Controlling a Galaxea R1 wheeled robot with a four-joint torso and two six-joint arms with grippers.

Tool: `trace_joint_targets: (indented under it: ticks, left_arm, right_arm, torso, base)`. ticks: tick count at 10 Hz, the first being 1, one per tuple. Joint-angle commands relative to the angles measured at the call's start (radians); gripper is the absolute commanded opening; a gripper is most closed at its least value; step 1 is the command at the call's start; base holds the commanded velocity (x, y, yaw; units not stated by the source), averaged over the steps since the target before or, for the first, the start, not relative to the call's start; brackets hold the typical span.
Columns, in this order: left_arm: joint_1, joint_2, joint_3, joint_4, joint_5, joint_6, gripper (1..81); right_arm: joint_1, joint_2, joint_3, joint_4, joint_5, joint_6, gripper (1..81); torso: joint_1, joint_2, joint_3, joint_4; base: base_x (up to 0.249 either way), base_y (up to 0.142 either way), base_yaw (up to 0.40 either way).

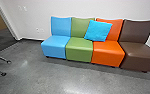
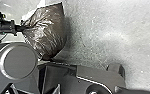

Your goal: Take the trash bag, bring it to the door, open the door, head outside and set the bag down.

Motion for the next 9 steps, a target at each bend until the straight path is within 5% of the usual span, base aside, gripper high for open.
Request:
trace_joint_targets:
  ticks: [1, 4, 5, 7, 9]
  left_arm:
    - [-0.095, -0.014, 0.006, -0.01, 0.085, 0.003, 1.0]
    - [-0.077, -0.064, 0.006, -0.01, 0.085, 0.005, 1.0]
    - [-0.074, -0.1, 0.006, -0.011, 0.085, 0.005, 1.0]
    - [-0.066, -0.199, 0.053, -0.005, 0.095, 0.006, 1.0]
    - [-0.063, -0.29, 0.169, -0.007, 0.118, 0.057, 1.0]
  right_arm:
    - [0.043, -0.029, -0.004, 0.021, -0.062, 0.001, 81.1]
    - [0.037, 0.006, -0.031, 0.023, -0.06, -0.001, 81.1]
    - [0.037, 0.006, -0.033, 0.023, -0.062, -0.001, 81.1]
    - [0.03, 0.004, -0.045, 0.023, -0.06, -0.001, 81.1]
    - [0.025, 0.014, -0.06, 0.024, -0.06, -0.001, 81.1]
  torso:
    - [-0.063, 0.097, 0.095, 0.0]
    - [-0.129, 0.198, 0.164, 0.0]
    - [-0.151, 0.232, 0.126, 0.0]
    - [-0.191, 0.292, 0.149, 0.0]
    - [-0.23, 0.355, 0.156, 0.0]
  base:
    - [0.0, 0.0, 0.0]
    - [0.0, 0.0, 0.0]
    - [0.0, 0.0, 0.0]
    - [0.0, 0.0, 0.0]
    - [0.0, 0.0, 0.0]
